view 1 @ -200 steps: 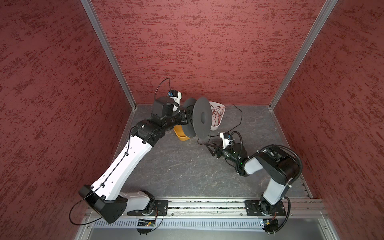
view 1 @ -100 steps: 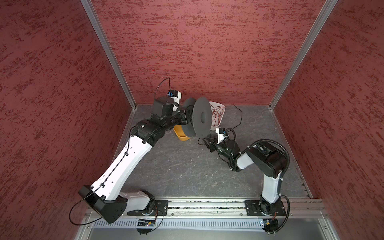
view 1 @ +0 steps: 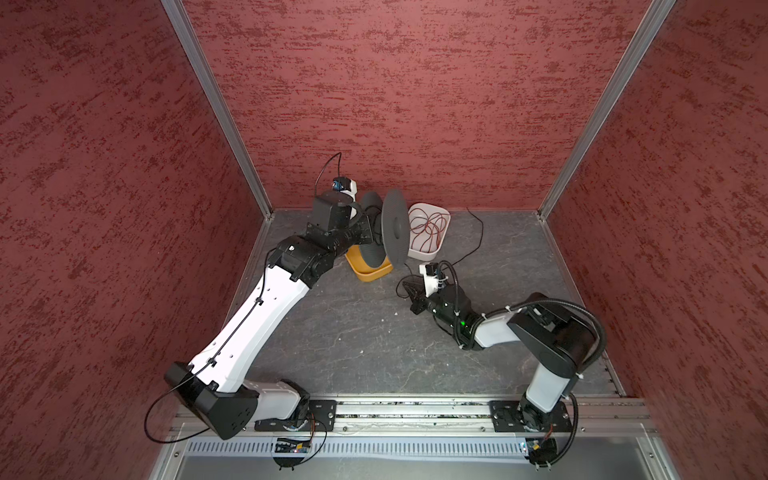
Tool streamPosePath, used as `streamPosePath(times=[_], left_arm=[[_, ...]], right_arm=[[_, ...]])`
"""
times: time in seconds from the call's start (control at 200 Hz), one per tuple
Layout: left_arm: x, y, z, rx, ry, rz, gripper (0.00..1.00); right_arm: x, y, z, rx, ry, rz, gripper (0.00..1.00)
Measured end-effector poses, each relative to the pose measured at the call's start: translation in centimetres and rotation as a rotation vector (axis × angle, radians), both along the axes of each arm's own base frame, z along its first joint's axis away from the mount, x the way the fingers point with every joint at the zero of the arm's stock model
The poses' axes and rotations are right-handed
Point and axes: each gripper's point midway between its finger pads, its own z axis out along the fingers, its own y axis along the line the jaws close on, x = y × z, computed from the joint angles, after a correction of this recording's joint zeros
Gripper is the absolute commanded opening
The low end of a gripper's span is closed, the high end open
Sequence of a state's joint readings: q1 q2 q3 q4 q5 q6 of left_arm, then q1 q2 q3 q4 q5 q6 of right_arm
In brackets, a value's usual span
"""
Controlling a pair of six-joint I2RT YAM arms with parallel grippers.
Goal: Wrap the cables
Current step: 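Slide the right gripper along the black cable back toward the spool, then carry the cable with the right gripper over the spool while left tilts it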
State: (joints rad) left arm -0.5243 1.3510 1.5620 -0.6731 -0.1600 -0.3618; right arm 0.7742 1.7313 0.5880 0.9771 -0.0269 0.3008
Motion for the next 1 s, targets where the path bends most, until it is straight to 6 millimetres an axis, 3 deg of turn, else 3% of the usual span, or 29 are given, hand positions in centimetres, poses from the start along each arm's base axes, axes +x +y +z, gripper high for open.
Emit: streamPosePath(times=[0.381,0.571,0.736,0.887,1.002], left_arm=[[3.9,-1.7,-3.6,0.259,0.001,0.119,0.0],[4.1,-1.4,-5.0,0.373,0.007,0.15,0.0],[4.0,-1.1,-5.5,0.413,0.004,0.168,0.0],[3.4,-2.0,-6.6,0.435,0.019,0.141,0.0],[3.1,-2.3,-6.8,0.445,0.02,0.128,0.0]], right_arm=[[-3.3,4.0,4.0,-0.323,-0.194,0.0,0.0],[-3.2,2.3,6.2,-0.418,-0.255,-0.102,0.0],[-2.9,0.3,10.5,-0.415,-0.325,-0.191,0.04],[-1.8,-0.3,13.6,-0.428,-0.375,-0.272,0.06],[-1.1,-0.5,14.8,-0.44,-0.394,-0.318,0.08]])
